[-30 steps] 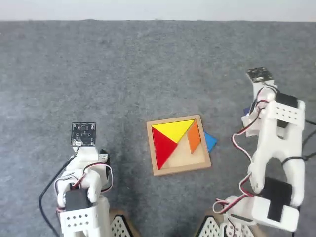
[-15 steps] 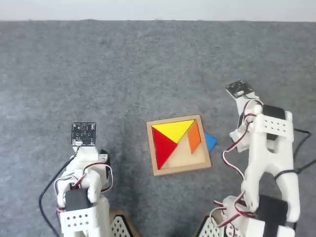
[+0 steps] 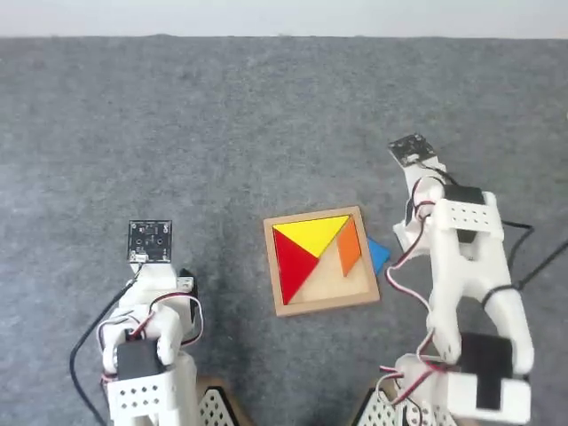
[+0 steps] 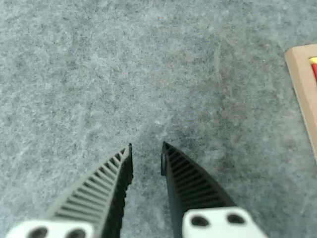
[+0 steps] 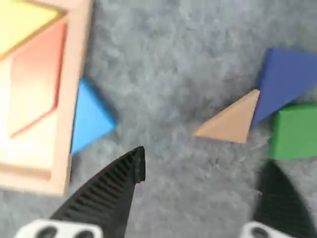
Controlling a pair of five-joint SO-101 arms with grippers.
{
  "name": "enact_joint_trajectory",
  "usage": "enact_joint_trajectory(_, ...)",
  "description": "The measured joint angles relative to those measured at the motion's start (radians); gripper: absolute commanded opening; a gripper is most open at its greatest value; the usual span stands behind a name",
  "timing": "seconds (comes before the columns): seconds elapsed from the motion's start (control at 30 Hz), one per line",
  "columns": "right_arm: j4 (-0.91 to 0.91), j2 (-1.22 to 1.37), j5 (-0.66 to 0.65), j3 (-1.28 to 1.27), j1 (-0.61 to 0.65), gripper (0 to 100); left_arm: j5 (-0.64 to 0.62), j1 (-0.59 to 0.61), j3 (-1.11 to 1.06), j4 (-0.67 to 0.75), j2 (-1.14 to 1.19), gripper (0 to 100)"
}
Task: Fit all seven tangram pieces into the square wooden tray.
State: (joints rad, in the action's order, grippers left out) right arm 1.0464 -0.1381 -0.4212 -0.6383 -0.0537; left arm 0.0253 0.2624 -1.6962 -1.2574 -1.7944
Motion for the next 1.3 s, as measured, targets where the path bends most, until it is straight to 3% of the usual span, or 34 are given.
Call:
enact_joint_trajectory(0.17, -0.083, 0.086, 0.186, 0.000, -0.003, 29.5, 0.000, 0.000, 0.000, 0.000, 0.000, 9)
enact_joint_trajectory(0.57, -0.166, 0.175, 0.373, 0.017, -0.077, 16.1, 0.000, 0.000, 0.000, 0.000, 0.000, 9)
enact_joint_trajectory(0.87, -0.180, 0.175, 0.417, 0.026, -0.127, 22.8, 0.000, 0.000, 0.000, 0.000, 0.000, 9)
enact_joint_trajectory(1.13, -0.239, 0.175, 0.427, 0.026, -0.132, 22.5, 0.000, 0.000, 0.000, 0.000, 0.000, 9)
enact_joint_trajectory(1.3, -0.239, 0.175, 0.427, 0.026, -0.132, 10.6, 0.000, 0.000, 0.000, 0.000, 0.000, 9)
